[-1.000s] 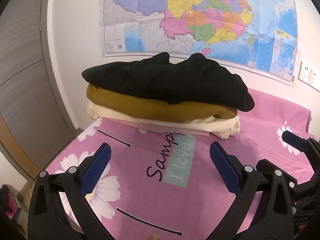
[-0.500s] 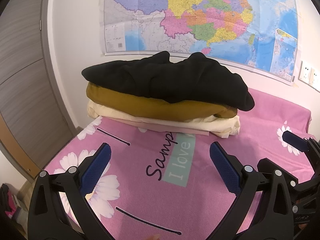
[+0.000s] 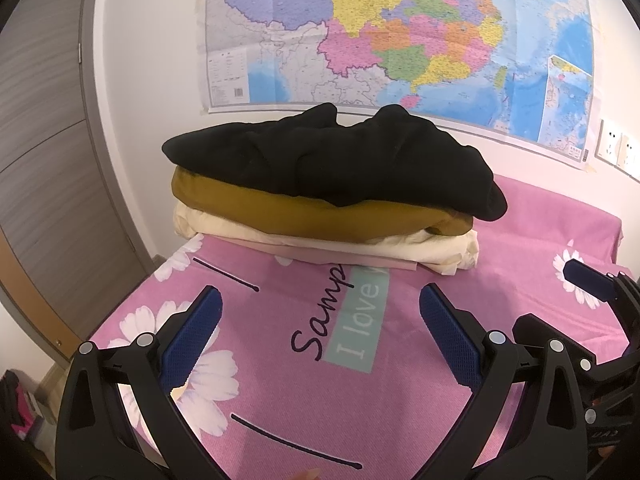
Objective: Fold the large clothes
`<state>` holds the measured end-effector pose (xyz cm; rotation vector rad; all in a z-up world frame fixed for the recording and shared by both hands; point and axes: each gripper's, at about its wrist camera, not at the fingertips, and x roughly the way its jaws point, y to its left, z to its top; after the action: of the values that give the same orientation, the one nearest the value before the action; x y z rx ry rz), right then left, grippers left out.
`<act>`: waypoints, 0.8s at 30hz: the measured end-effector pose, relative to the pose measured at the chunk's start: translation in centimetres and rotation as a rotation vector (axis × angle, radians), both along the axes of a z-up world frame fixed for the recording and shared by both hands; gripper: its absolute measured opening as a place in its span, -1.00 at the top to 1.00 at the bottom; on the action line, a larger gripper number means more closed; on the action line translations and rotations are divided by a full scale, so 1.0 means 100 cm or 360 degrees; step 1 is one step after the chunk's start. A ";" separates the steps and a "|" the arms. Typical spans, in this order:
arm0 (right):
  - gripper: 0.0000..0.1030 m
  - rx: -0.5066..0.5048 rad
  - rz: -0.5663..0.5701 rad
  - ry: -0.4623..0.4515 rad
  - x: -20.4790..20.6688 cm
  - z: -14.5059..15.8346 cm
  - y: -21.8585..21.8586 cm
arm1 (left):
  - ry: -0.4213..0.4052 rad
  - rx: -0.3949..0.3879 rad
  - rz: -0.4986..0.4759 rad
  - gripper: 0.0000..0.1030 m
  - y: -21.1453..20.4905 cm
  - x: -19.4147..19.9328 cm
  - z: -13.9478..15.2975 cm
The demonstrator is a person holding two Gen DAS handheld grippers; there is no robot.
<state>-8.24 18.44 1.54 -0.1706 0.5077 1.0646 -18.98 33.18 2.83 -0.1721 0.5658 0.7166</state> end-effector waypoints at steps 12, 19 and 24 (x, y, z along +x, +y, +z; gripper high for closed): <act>-0.88 0.0005 0.0006 0.0002 -0.001 0.001 0.000 | 0.0003 -0.0012 0.0010 -0.89 -0.001 0.000 -0.001; -0.88 0.0011 0.0011 0.0001 -0.002 0.002 -0.001 | 0.0007 -0.0032 0.0018 -0.89 0.000 0.000 -0.002; -0.88 0.0011 0.0003 0.0001 -0.001 0.002 -0.001 | -0.0032 0.0001 0.0012 -0.89 0.000 -0.002 0.000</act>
<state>-8.36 18.30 1.78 -0.1648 0.5043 1.0680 -19.22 33.14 2.85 -0.1806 0.5457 0.7214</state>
